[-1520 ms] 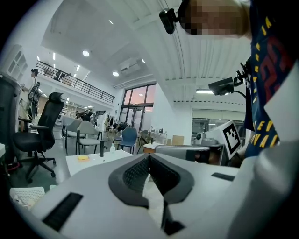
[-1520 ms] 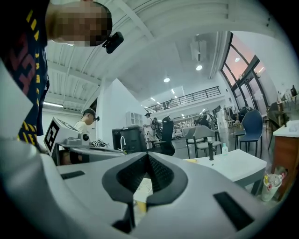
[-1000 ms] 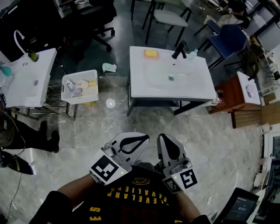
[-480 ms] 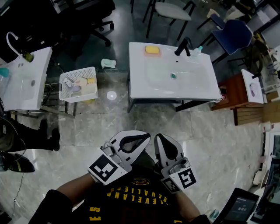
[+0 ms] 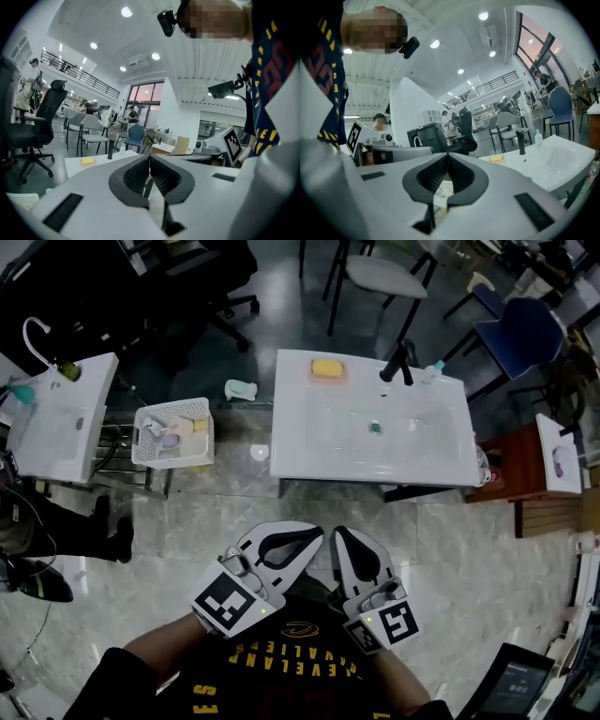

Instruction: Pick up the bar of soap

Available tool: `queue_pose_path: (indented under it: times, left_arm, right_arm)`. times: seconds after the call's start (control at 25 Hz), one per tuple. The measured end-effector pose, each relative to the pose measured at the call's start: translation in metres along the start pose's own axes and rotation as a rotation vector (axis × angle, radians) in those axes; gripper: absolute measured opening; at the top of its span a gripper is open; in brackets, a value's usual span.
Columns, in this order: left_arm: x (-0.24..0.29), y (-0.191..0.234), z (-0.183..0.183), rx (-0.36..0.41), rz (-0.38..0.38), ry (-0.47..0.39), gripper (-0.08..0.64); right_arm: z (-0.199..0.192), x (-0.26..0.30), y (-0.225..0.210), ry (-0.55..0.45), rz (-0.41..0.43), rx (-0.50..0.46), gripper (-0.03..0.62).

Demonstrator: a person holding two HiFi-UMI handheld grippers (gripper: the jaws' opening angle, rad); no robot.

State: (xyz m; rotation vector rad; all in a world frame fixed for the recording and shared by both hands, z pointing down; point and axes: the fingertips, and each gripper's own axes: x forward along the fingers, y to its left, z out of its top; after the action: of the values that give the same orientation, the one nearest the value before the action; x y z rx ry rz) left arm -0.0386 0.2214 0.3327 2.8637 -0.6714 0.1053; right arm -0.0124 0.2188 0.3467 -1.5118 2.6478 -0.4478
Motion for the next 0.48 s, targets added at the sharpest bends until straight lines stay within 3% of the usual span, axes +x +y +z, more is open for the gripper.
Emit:
queue_pose_path:
  times: [0.48]
  left_arm:
    - [0.073,0.008,0.013,0.023,0.1,0.049,0.012]
  right_arm:
    - [0.023,0.009,-0.071,-0.01,0.099,0.017,0.015]
